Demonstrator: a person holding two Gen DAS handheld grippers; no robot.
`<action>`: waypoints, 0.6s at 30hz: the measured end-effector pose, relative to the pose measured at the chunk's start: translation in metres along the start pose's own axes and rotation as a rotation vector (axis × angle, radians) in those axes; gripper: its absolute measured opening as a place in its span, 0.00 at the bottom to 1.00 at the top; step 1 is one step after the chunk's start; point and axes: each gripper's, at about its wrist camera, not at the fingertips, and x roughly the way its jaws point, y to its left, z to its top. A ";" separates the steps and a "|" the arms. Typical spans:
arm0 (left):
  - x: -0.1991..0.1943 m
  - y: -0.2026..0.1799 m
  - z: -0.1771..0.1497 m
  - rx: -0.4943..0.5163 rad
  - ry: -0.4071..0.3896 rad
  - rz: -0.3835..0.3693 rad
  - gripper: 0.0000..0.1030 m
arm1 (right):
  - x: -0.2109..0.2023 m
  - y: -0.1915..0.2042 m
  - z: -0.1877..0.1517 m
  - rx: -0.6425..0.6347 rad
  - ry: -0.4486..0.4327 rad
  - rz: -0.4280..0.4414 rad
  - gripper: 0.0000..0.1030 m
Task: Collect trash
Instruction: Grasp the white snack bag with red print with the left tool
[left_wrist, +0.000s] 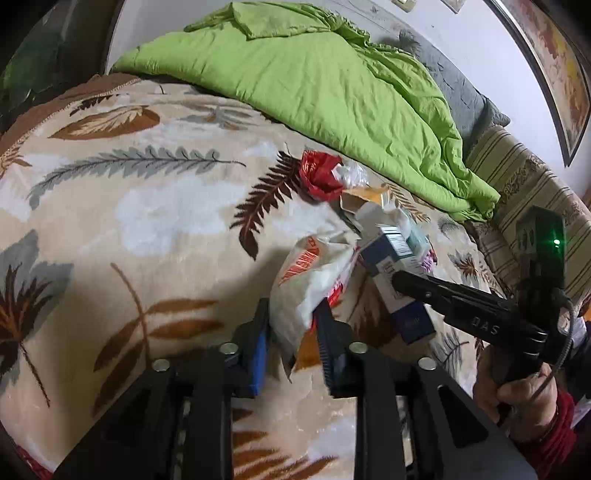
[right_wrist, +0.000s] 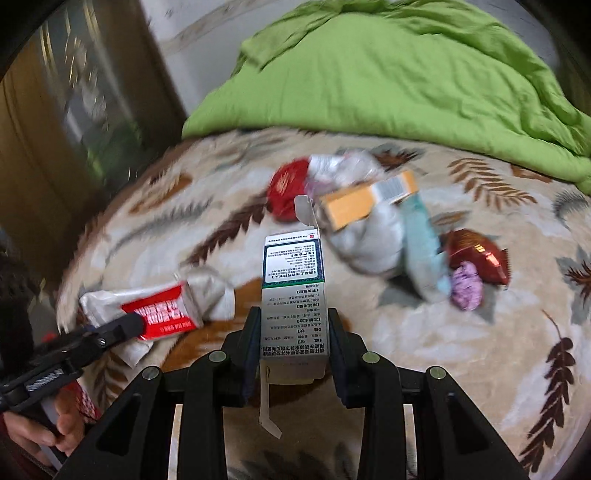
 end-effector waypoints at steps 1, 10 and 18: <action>0.000 0.001 -0.001 0.003 -0.003 0.006 0.41 | 0.002 0.002 -0.001 -0.003 0.010 -0.005 0.35; 0.013 -0.013 0.002 0.067 -0.018 0.062 0.52 | 0.008 0.003 -0.006 -0.005 0.045 0.009 0.35; 0.037 -0.015 0.006 0.055 -0.027 0.047 0.36 | 0.010 0.011 -0.007 -0.048 0.051 0.009 0.35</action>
